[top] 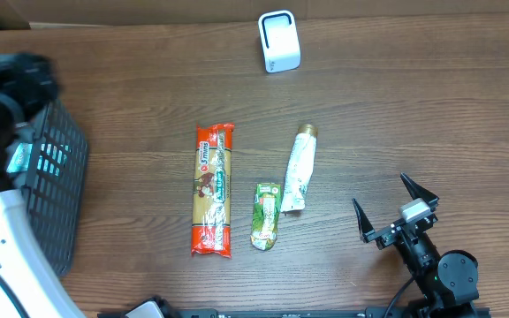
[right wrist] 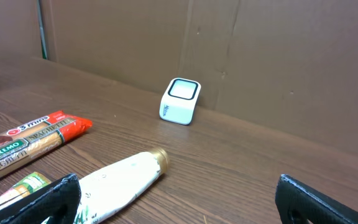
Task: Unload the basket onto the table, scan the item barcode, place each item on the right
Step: 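Carry the white tube out, set it beside the tea carton, withdraw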
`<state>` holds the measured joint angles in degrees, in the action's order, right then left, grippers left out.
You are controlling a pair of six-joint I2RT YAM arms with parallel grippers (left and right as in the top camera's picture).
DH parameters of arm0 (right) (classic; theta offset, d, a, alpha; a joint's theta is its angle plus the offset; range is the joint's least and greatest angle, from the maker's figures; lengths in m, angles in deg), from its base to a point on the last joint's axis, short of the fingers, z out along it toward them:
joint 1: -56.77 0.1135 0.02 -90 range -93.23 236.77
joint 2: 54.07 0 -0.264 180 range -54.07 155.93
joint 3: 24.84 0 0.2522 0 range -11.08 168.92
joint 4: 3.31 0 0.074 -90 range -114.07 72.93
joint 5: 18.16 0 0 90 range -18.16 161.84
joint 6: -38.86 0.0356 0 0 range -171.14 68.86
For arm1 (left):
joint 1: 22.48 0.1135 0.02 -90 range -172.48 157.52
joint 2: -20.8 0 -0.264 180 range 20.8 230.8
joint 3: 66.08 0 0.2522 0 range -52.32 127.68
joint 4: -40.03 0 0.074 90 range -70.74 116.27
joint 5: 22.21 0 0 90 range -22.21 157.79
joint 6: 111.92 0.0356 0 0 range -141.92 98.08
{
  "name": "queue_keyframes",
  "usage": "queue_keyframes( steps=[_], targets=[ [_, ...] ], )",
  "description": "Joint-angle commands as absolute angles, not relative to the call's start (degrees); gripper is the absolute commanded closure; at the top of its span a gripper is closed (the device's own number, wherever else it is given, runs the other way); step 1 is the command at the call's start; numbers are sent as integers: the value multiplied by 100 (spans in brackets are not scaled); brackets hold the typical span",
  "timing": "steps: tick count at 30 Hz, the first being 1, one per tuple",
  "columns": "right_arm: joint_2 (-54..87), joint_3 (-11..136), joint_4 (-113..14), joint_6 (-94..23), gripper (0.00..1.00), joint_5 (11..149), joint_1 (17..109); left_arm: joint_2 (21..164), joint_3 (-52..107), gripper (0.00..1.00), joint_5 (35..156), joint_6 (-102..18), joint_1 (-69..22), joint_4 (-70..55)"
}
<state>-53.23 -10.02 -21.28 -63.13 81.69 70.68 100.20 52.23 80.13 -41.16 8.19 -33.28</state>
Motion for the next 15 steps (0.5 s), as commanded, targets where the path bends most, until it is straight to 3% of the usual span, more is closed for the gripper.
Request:
queue_keyframes(
  steps=[1, 7, 15],
  targets=[
    [-5391, -1061, -2104, -6273, 0, 8130, 7101, 10024, 5261, 15, 8654, -4096, 1484, -3143],
    [-5391, -1061, -2104, -6271, 0, 8132, 7101, 10232, 5258, 15, 8293, -4271, 2065, -2898],
    [-5391, -1061, -2104, -6271, 0, 8130, 7101, 11060, 5256, 15, 7585, -4201, 2063, -2959]
  ],
)
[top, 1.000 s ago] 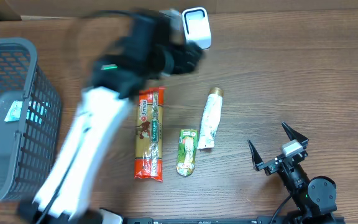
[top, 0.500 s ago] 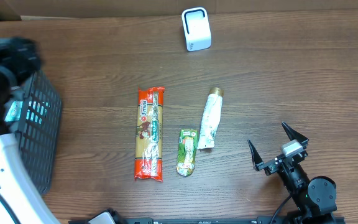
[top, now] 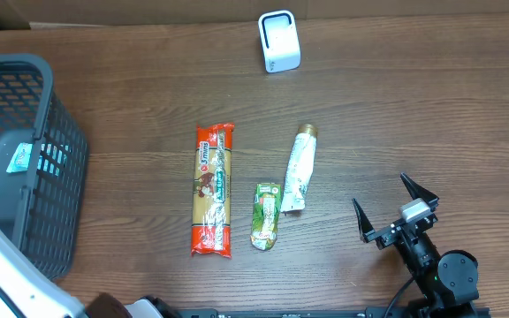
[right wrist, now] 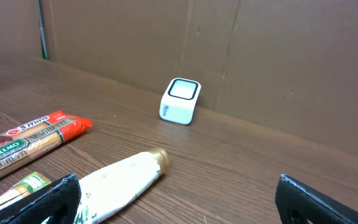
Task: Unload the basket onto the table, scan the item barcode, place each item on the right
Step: 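Carry the white tube out, set it beside the tea carton, withdraw, then reach the left gripper into the basket and grasp the light-blue wipes pack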
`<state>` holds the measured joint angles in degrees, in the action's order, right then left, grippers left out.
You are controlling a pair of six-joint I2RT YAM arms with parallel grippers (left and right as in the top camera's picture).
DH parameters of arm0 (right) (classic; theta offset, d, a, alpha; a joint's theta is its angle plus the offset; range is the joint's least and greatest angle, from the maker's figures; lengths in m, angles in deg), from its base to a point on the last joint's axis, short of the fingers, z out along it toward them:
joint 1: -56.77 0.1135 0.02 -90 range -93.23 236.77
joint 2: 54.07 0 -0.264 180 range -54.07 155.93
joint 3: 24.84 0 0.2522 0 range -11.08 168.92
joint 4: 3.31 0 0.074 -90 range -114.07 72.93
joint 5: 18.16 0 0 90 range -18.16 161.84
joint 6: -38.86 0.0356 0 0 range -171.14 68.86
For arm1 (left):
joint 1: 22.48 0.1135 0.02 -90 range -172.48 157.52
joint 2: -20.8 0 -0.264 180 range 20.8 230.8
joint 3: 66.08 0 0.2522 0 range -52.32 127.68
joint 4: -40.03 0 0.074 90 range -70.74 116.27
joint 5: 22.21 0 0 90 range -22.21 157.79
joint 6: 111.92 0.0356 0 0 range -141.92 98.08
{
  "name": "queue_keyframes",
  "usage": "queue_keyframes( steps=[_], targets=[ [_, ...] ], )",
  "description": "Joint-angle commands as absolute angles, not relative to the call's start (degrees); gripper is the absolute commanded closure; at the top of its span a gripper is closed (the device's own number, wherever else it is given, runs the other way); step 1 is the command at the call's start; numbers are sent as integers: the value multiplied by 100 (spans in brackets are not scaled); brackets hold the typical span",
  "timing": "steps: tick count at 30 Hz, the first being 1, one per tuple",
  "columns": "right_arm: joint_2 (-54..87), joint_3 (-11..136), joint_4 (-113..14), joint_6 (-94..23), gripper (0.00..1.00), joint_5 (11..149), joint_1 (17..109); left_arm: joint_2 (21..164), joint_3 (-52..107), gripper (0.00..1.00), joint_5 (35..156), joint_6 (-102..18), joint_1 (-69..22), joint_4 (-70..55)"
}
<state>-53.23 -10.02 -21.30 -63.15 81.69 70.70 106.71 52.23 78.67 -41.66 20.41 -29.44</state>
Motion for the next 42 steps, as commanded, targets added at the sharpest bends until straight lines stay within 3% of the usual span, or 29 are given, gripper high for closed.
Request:
queue_keyframes(
  steps=[1, 16, 20, 36, 38, 40, 42],
  targets=[
    [-5391, -1061, -2104, -6271, 0, 8130, 7101, 11202, 5256, 15, 7497, -4206, 2063, -2983],
    [-5391, -1061, -2104, -6273, 0, 8130, 7101, 13447, 5256, 8, 6326, -4859, 1650, -3042],
    [-5391, -1061, -2104, -6271, 0, 8130, 7101, 13902, 5256, 1, 6074, -5213, 1519, -2992],
    [-5391, -1061, -2104, -6271, 0, 8130, 7101, 15099, 5241, 0, 5974, -5406, 1497, -2782],
    [-5391, -1061, -2104, -6273, 0, 8130, 7101, 15209, 5241, 6, 5965, -5360, 1497, -2749],
    [-5391, -1061, -2104, -6271, 0, 8130, 7101, 15237, 5241, 22, 5967, -5351, 1499, -2751],
    [-5391, -1061, -2104, -6271, 0, 8130, 7101, 15235, 5241, 44, 5969, -5275, 1497, -2751]
  ],
)
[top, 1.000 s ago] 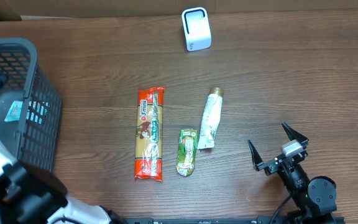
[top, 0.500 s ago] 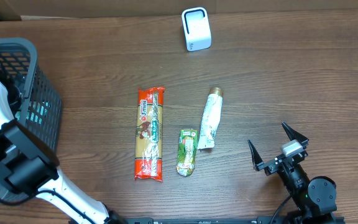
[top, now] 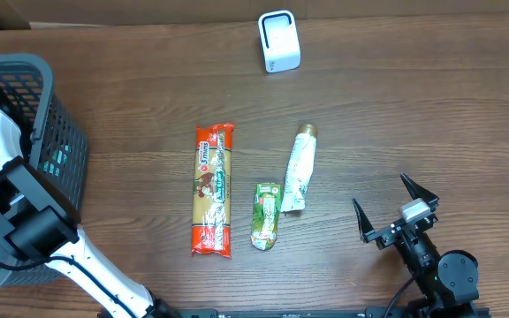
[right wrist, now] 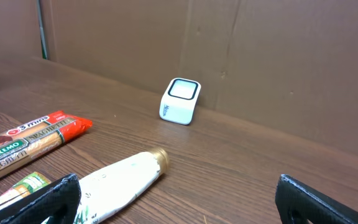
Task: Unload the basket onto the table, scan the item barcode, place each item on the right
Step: 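Reach the left gripper into the basket and grasp the light-blue wipes pack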
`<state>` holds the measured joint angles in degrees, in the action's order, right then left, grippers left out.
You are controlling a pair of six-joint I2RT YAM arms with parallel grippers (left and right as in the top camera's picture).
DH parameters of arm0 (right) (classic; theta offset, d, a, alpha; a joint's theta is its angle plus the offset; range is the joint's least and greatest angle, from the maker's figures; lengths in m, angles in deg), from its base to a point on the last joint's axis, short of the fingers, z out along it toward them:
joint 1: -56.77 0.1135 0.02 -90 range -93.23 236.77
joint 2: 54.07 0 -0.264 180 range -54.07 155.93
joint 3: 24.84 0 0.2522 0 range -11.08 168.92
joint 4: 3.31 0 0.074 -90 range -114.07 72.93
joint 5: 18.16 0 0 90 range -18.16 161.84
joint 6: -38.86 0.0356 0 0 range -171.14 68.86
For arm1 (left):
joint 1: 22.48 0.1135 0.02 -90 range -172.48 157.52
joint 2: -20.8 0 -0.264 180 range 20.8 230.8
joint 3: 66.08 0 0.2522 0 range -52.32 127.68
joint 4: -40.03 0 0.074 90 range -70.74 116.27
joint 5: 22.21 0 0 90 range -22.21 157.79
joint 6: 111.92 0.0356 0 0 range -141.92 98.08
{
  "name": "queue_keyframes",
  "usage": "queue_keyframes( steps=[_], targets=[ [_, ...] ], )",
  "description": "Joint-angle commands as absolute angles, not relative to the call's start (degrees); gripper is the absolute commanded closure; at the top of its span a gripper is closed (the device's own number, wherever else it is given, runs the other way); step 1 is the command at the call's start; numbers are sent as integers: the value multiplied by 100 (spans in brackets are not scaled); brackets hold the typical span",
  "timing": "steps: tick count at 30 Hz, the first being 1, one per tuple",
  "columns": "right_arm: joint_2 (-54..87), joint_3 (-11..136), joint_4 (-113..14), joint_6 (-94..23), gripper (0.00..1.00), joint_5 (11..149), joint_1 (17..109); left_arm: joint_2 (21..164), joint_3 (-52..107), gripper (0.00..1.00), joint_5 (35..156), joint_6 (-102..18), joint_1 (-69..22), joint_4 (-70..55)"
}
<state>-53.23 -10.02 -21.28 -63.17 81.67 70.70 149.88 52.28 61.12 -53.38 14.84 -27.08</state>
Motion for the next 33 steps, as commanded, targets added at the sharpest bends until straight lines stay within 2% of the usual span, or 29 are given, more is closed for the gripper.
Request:
queue_keyframes(
  steps=[1, 3, 8, 13, 14, 21, 33],
  targets=[
    [-5391, -1061, -2104, -6271, 0, 8130, 7101, 15228, 5241, 56, 5972, -5279, 1497, -2751],
    [-5391, -1061, -2104, -6271, 0, 8130, 7101, 15228, 5241, 64, 5972, -5279, 1499, -2778],
    [-5391, -1061, -2104, -6271, 0, 8130, 7101, 15226, 5243, 72, 5987, -5277, 1501, -2992],
    [-5391, -1061, -2104, -6271, 0, 8130, 7101, 15224, 5333, 71, 5987, -5277, 1501, -3267],
    [-5391, -1061, -2104, -6271, 0, 8132, 7101, 15224, 5365, 77, 5987, -5275, 1499, -3326],
    [-5391, -1061, -2104, -6273, 0, 8132, 7101, 15224, 5942, 92, 5987, -5255, 1499, -4058],
    [-5391, -1061, -2104, -6273, 0, 8130, 7101, 15222, 8760, 95, 5987, -5014, 1499, -6082]
  ],
)
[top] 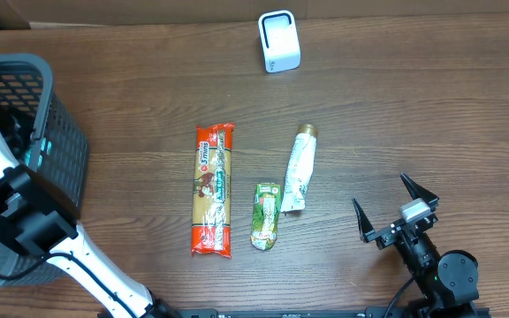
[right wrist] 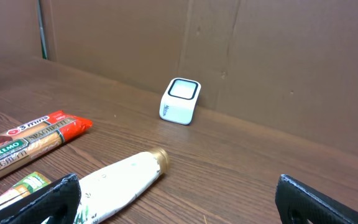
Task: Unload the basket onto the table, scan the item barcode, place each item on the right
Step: 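Reach the left gripper into the basket and grasp the light-blue wipes pack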
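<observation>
Three items lie mid-table: a red and gold spaghetti packet (top: pixel 212 189), a small green packet (top: pixel 265 215) and a white tube with a gold cap (top: pixel 297 170). The white cube scanner (top: pixel 278 41) stands at the far edge. The right wrist view also shows the tube (right wrist: pixel 118 180) and the scanner (right wrist: pixel 180 101). My right gripper (top: pixel 394 212) rests open and empty at the near right, to the right of the tube, with its fingers spread wide (right wrist: pixel 178 191). My left arm (top: pixel 25 225) reaches over the basket, and its fingers are out of sight.
A dark mesh basket (top: pixel 56 150) stands at the left edge, with the left arm's white link crossing it. A brown cardboard wall (right wrist: pixel 260 56) closes off the back of the table behind the scanner.
The left arm's white link has shifted a little toward the left edge over the basket. The items, the scanner and the right gripper have not moved.
The left arm was a blur over the basket's far left. It then sat low at the left edge, leaving the basket uncovered. After that it stood across the basket's front, where it still is. The three items and the open right gripper stayed put throughout.
</observation>
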`<state>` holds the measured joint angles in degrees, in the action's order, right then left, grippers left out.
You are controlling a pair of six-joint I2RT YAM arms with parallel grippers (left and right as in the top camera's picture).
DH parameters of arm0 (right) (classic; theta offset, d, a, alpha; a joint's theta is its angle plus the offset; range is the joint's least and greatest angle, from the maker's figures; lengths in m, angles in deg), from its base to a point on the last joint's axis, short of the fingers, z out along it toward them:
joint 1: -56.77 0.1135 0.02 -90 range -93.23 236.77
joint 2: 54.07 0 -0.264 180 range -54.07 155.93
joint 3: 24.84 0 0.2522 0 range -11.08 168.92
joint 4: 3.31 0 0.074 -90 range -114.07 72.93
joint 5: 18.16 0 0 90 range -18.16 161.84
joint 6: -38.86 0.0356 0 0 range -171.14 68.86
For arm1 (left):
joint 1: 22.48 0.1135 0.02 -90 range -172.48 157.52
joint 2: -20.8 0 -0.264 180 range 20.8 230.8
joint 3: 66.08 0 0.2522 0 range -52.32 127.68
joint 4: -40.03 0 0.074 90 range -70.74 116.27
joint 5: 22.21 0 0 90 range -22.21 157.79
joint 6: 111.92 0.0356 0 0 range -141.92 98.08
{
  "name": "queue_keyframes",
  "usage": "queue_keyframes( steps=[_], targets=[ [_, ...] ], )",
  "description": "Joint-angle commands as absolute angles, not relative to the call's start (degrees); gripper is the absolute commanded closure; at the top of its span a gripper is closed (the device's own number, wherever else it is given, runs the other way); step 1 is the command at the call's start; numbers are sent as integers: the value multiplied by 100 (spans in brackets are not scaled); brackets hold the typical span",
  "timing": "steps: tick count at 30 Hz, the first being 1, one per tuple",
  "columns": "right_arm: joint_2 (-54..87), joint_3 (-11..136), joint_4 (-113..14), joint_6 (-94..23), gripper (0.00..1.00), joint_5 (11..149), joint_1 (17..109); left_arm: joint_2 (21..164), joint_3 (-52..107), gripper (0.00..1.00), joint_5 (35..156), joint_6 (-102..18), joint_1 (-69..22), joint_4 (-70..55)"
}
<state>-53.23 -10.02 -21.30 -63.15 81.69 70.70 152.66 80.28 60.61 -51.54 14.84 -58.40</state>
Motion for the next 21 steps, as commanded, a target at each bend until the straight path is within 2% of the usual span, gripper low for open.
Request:
queue_keyframes(
  steps=[1, 6, 8, 14, 18, 21],
  targets=[
    [-5391, -1061, -2104, -6271, 0, 8132, 7101, 15215, 9077, 94, 5989, -5004, 1499, -6270],
    [-5391, -1061, -2104, -6271, 0, 8132, 7101, 15099, 10578, 92, 6201, -4713, 1493, -7055],
    [-5391, -1061, -2104, -6271, 0, 8130, 7101, 14936, 10884, 89, 6649, -4367, 1493, -7055],
    [-5391, -1061, -2104, -6271, 0, 8132, 7101, 14053, 11070, 89, 7532, -4249, 1471, -7053],
    [-5391, -1061, -2104, -6271, 0, 8132, 7101, 13371, 11070, 89, 8474, -3797, 1320, -7053],
    [-5391, -1061, -2104, -6273, 0, 8130, 7101, 13014, 11039, 89, 8734, -3454, 1119, -7055]
  ],
)
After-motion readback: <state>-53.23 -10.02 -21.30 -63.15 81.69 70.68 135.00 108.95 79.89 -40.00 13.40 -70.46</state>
